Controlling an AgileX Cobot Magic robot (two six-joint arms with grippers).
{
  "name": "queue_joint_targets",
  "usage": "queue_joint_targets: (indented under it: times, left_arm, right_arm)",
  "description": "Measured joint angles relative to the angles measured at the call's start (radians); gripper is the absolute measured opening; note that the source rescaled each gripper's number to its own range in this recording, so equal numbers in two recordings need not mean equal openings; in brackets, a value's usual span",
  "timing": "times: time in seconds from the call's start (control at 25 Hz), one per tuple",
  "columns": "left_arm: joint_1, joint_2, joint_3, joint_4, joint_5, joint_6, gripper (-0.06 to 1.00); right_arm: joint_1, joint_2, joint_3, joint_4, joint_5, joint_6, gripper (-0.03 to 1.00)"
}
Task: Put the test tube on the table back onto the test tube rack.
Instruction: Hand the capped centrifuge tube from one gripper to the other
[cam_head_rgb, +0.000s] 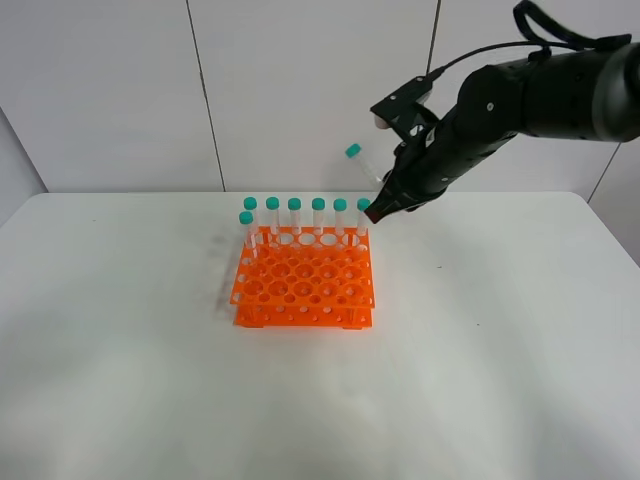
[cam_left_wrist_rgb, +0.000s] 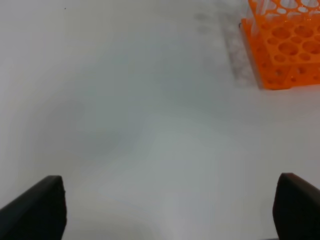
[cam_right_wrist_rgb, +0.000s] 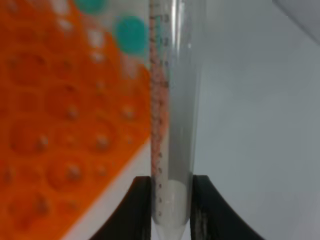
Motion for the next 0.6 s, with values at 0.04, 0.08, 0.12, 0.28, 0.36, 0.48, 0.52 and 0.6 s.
queue_joint_targets:
  times: [0.04,0.08,0.12,0.28,0.36,0.48,0.52,0.6]
  left_arm:
    - [0.0,0.0,0.0,0.0,0.0,0.0,0.88]
    - [0.0,0.0,0.0,0.0,0.0,0.0,0.88]
    - [0.0,0.0,0.0,0.0,0.0,0.0,0.88]
    - [0.0,0.0,0.0,0.0,0.0,0.0,0.88]
    - [0.0,0.0,0.0,0.0,0.0,0.0,0.88]
    - [0.0,0.0,0.0,0.0,0.0,0.0,0.88]
    - [0.0,0.0,0.0,0.0,0.0,0.0,0.88]
    - [0.0,0.0,0.0,0.0,0.0,0.0,0.88]
  right_arm:
    - [0.018,-0.009,0.028,0.022,-0.048,-0.021,0.03]
    - [0.035,-0.018,0.06,0.045,-0.097,-0.039,0.03]
    - [0.055,-0.029,0.098,0.069,-0.151,-0.064,0.03]
    - [0.106,-0.087,0.249,0.197,-0.304,-0.153,0.03]
    - [0.133,-0.126,0.318,0.249,-0.375,-0.18,0.03]
    - [0.183,-0.208,0.422,0.295,-0.493,-0.19,0.03]
    - [0.199,-0.233,0.45,0.297,-0.525,-0.191,0.03]
    - [0.243,-0.294,0.51,0.3,-0.594,-0.191,0.03]
